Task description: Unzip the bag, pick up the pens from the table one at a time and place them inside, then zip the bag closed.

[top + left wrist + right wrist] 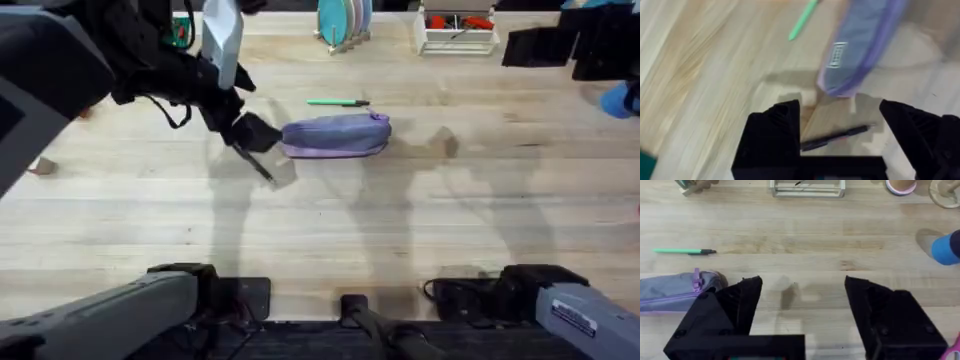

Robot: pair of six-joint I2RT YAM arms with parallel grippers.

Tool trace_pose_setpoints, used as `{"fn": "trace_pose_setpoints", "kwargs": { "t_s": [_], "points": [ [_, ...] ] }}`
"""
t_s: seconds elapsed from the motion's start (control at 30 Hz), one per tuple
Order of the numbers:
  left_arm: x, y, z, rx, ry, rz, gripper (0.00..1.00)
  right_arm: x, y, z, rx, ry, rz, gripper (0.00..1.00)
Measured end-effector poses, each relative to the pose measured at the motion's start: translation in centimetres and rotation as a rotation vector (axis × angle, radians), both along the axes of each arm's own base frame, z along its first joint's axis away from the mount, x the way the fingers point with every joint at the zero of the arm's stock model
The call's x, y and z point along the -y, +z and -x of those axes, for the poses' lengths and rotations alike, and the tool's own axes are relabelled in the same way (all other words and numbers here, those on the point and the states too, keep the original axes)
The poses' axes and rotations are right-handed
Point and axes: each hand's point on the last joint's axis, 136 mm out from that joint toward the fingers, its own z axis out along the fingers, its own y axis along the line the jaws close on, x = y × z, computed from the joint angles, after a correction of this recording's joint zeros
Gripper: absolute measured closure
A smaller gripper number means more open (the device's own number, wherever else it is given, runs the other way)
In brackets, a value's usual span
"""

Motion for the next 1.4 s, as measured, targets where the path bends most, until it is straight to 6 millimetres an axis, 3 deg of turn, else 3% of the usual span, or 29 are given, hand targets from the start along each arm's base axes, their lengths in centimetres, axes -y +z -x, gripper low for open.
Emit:
{"fn": "trace_pose_setpoints", "kwargs": {
  "t_s": [0.1, 0.27, 0.97, 1.4],
  "points": [
    [0.8, 0.1, 1.0, 0.012, -0.097, 0.015, 0.007, 0.0, 0.0, 0.0, 0.000, 0.000, 0.000, 0.006],
    [1.3, 0.6, 0.8, 0.069, -0.171, 0.026, 0.007, 0.0, 0.0, 0.0, 0.000, 0.000, 0.000, 0.006],
    [1.5, 0.2, 1.7, 0.040, -0.202, 0.032, 0.008, 0.0, 0.1, -0.1, 0.005, 0.000, 0.000, 0.007],
    [2.2, -4.4, 0.3, -0.101, -0.211, 0.090, 0.007, 0.0, 0.1, -0.1, 0.005, 0.000, 0.000, 0.005]
  ]
}}
